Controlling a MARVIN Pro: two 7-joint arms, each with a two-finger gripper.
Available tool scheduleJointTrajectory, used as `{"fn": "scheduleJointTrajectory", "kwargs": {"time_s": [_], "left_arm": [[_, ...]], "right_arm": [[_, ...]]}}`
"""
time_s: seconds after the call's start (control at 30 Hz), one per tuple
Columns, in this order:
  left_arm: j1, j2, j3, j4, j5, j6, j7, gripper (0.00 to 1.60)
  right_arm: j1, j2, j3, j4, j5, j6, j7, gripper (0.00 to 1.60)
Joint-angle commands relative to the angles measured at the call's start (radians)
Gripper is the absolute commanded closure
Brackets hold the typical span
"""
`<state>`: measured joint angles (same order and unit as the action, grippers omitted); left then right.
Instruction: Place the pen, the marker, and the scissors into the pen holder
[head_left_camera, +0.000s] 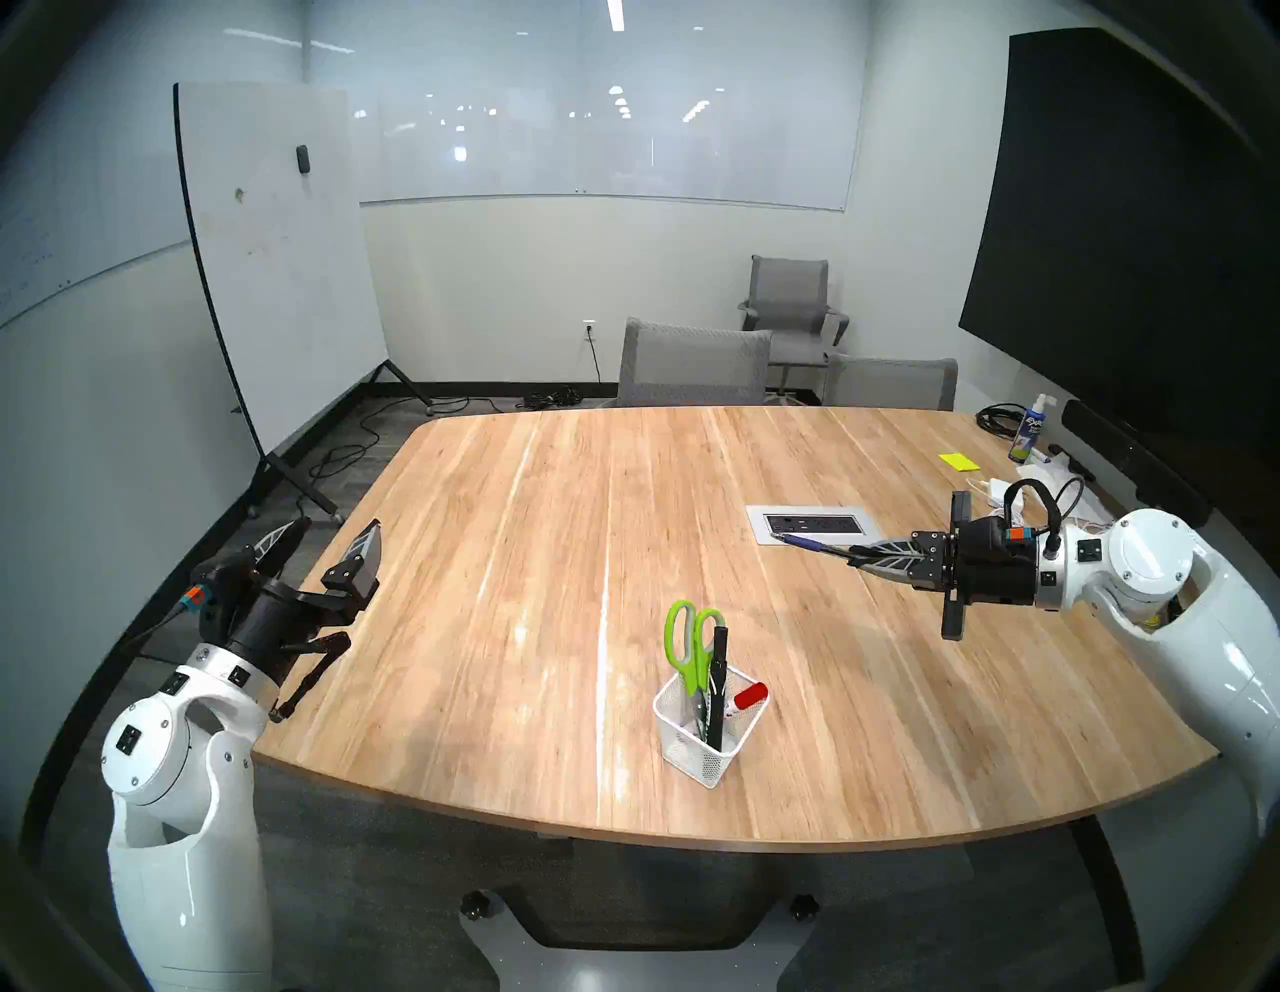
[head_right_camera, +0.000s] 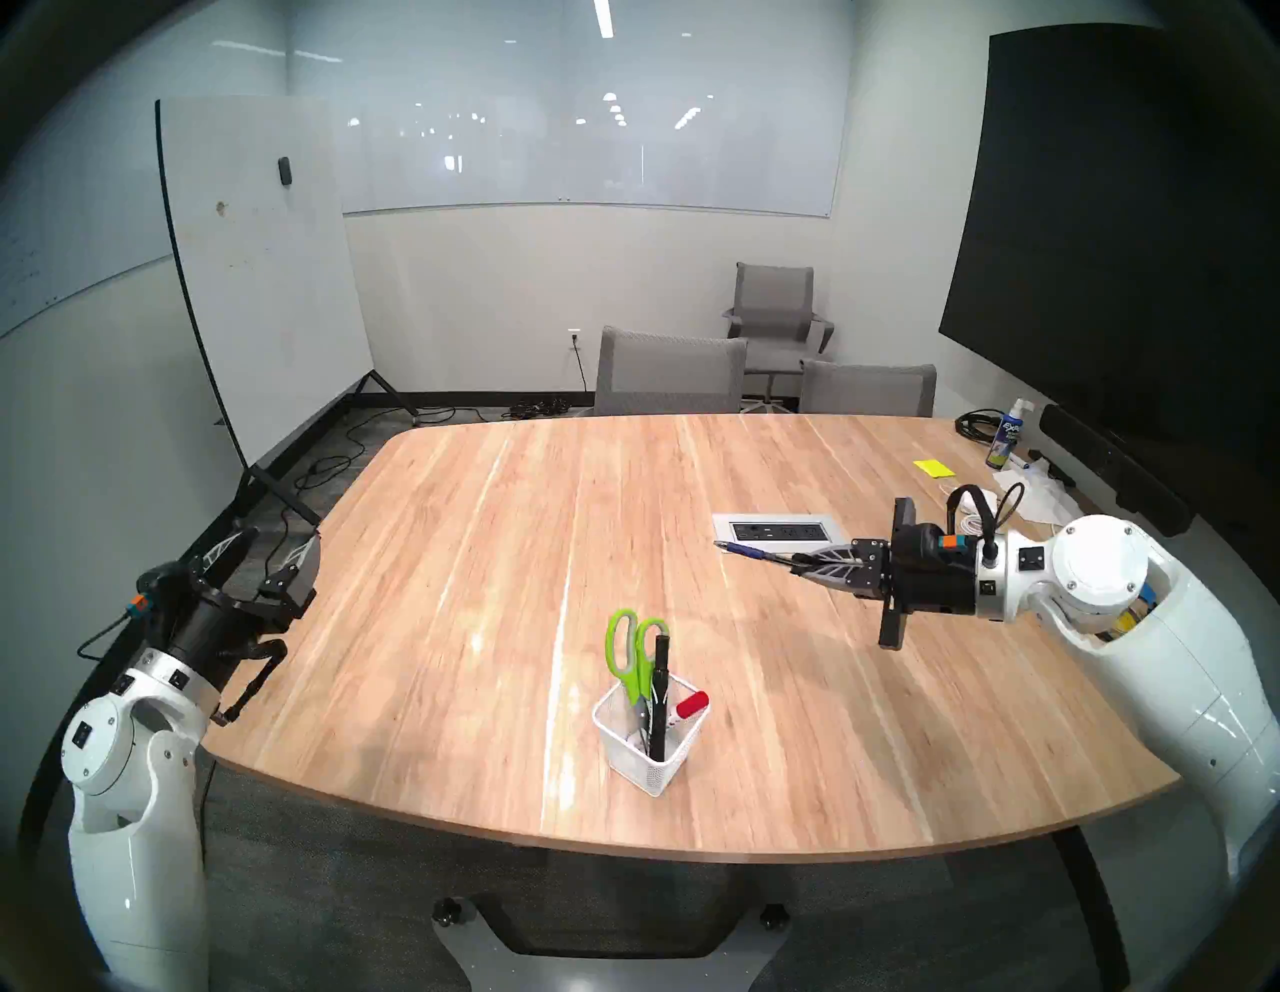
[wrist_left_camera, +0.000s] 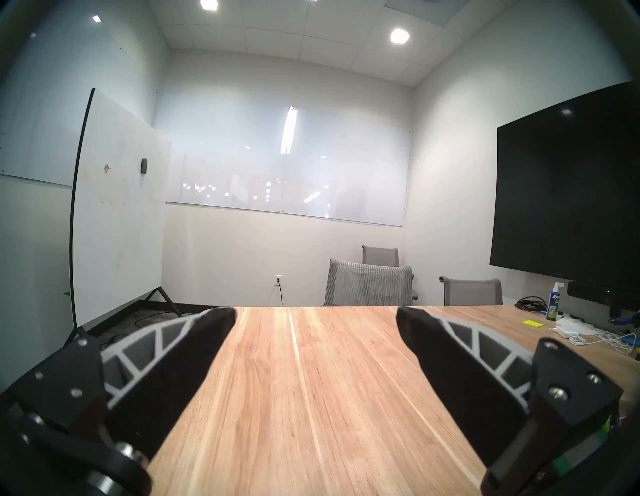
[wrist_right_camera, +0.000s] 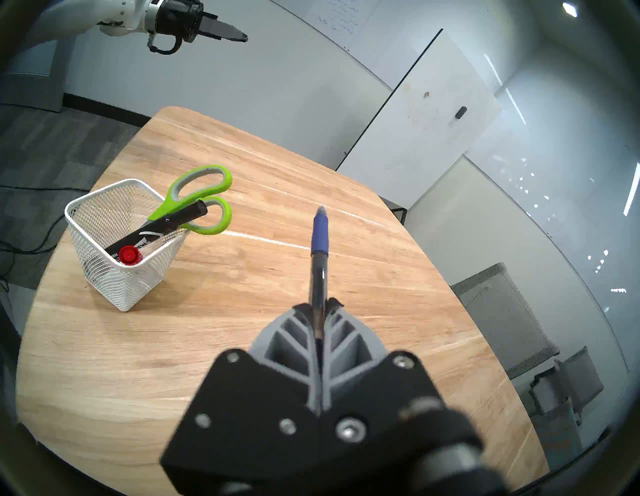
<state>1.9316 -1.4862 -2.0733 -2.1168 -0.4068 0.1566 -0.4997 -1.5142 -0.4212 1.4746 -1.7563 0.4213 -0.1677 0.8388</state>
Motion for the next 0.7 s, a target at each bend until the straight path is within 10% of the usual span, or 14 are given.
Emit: {"fn": "scheduleJointTrajectory", "kwargs": {"time_s": [0.0,0.67], "left_arm": [[-0.001,-0.002,0.002,-0.022,0.0,-0.001,0.001,0.0],[-0.001,-0.002,0.002,-0.022,0.0,-0.001,0.001,0.0]], "right_arm": [[0.013,0.003,0.011,-0.005,0.002,-0.001,-0.003,1.6],[0.013,0.003,0.011,-0.005,0.002,-0.001,-0.003,1.6]]}}
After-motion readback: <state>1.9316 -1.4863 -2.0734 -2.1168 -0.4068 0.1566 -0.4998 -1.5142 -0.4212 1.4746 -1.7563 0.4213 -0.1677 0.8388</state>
